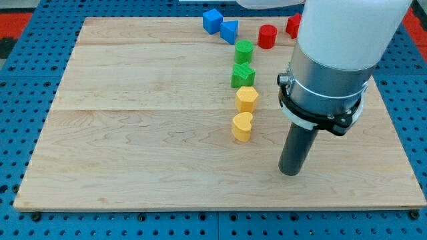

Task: Move your arm upwards

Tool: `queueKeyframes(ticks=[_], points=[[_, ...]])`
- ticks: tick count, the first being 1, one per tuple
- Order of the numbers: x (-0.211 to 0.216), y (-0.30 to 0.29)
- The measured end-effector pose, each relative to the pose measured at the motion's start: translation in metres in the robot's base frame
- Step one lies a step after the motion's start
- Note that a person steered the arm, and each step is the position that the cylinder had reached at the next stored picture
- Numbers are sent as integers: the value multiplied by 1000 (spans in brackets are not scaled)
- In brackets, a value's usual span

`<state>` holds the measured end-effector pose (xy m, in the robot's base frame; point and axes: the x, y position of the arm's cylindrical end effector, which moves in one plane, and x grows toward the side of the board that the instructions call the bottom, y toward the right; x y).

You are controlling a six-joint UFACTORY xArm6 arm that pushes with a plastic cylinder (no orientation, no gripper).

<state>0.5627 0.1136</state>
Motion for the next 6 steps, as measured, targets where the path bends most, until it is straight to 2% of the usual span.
queueKeyframes(ticks=[1, 2, 4, 6], points=[[14, 73], [-15, 176], [-141, 193], [-184, 187]])
